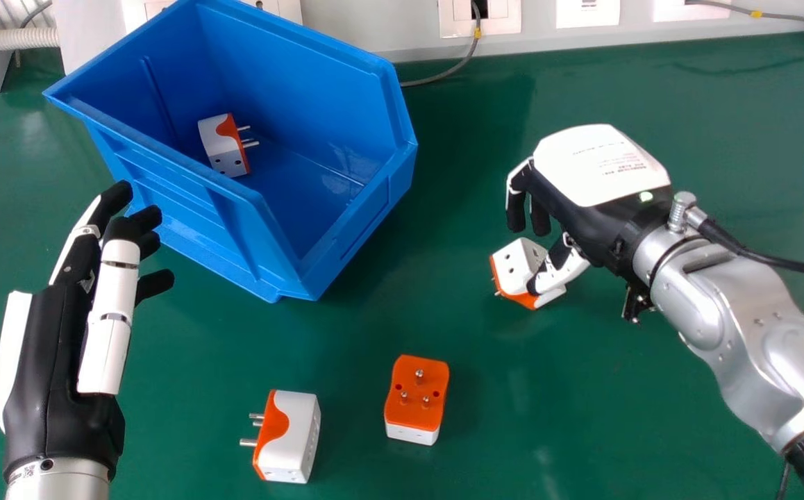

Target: Pick all objects and put in blue box

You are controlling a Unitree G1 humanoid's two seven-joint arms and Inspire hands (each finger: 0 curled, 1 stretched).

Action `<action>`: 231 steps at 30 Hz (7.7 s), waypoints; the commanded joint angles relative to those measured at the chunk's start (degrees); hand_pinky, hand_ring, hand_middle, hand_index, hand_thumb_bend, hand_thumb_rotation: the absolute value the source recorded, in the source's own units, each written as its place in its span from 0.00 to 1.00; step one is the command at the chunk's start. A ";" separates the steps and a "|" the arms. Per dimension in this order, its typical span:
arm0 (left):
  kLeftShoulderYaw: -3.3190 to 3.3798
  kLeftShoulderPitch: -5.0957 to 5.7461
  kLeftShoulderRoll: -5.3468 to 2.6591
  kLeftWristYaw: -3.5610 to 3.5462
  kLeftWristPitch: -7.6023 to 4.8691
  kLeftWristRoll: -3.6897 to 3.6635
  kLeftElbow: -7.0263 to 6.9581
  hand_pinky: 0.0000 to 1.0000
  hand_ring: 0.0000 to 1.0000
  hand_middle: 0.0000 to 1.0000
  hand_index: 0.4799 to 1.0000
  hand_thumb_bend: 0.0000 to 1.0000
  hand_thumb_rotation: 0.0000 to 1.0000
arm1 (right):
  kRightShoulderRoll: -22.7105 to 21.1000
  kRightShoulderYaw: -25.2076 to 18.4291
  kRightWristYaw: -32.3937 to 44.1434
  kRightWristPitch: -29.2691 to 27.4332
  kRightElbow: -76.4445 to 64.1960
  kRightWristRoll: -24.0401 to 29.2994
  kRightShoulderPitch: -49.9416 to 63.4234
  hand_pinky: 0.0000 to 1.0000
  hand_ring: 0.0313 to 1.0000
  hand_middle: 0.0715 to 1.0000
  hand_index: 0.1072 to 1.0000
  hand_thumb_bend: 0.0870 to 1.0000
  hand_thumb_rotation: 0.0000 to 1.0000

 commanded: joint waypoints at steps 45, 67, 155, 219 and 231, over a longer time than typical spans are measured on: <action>1.08 -0.91 0.97 -1.56 -0.35 -0.96 -0.37 0.78 0.87 0.86 0.79 0.39 0.89 | -0.75 -1.79 6.49 0.88 -3.44 2.29 0.60 0.86 0.92 0.97 0.94 0.72 0.18; 0.01 -1.21 0.76 -0.83 1.13 -0.05 -2.18 0.77 0.86 0.85 0.78 0.38 0.89 | 4.03 4.18 2.47 0.68 10.47 -0.70 -3.59 0.81 0.89 0.93 0.88 0.71 0.16; -1.25 -0.81 0.02 0.62 2.30 0.16 -3.21 0.77 0.86 0.85 0.79 0.36 0.90 | 6.12 8.25 -15.98 -6.24 24.13 -1.27 -9.99 0.37 0.43 0.48 0.41 0.46 0.00; -4.90 -1.85 -1.62 3.92 3.44 3.66 -2.93 0.76 0.85 0.85 0.77 0.34 0.89 | 9.65 1.45 -3.64 -14.81 4.86 4.00 -19.36 0.33 0.41 0.50 0.45 0.44 0.00; -6.60 -1.48 -3.20 4.81 3.69 4.73 -3.36 0.75 0.84 0.84 0.76 0.32 0.89 | 13.87 4.12 -7.36 -19.29 16.64 1.95 -29.47 0.33 0.42 0.51 0.42 0.44 0.00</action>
